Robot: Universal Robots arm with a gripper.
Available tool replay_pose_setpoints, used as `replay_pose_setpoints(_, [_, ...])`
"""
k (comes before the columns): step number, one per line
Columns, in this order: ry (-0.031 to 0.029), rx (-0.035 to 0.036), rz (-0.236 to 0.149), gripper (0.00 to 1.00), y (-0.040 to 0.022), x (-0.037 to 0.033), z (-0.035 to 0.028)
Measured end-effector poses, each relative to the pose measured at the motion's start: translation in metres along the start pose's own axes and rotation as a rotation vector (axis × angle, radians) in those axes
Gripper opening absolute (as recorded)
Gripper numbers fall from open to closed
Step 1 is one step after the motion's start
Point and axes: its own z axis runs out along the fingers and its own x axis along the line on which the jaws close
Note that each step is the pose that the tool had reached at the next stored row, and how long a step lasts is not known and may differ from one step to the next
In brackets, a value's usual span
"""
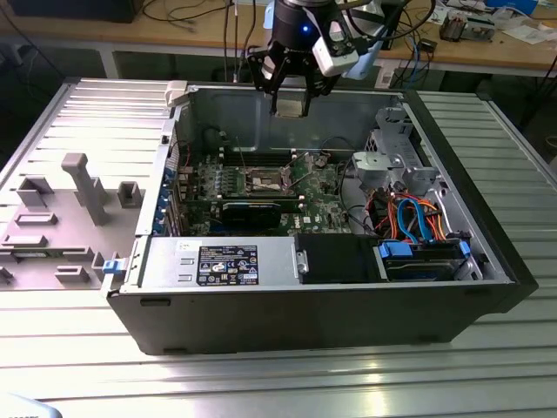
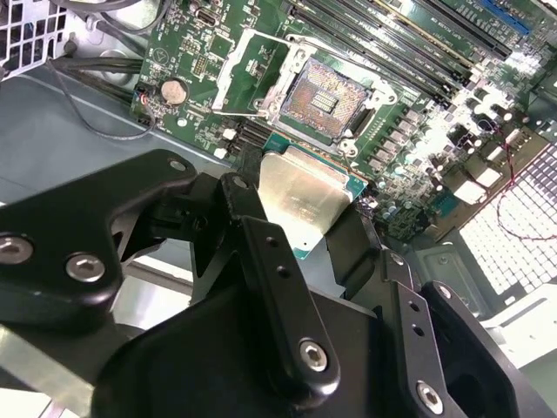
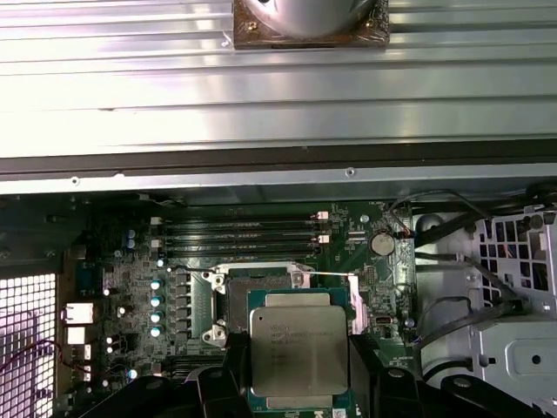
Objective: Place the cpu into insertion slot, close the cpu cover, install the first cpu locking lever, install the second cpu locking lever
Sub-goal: 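Place the cpu into insertion slot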
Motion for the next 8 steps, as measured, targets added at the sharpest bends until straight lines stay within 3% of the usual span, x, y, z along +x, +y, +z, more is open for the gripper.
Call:
replay_pose_setpoints(2, [0.0000, 0.0000, 0.000, 0.55, -0.0009, -0.0002, 0.0096])
replay_pose_setpoints(8, [0.0000, 0.0004, 0.000, 0.55, -0.0009, -0.0002, 0.0107])
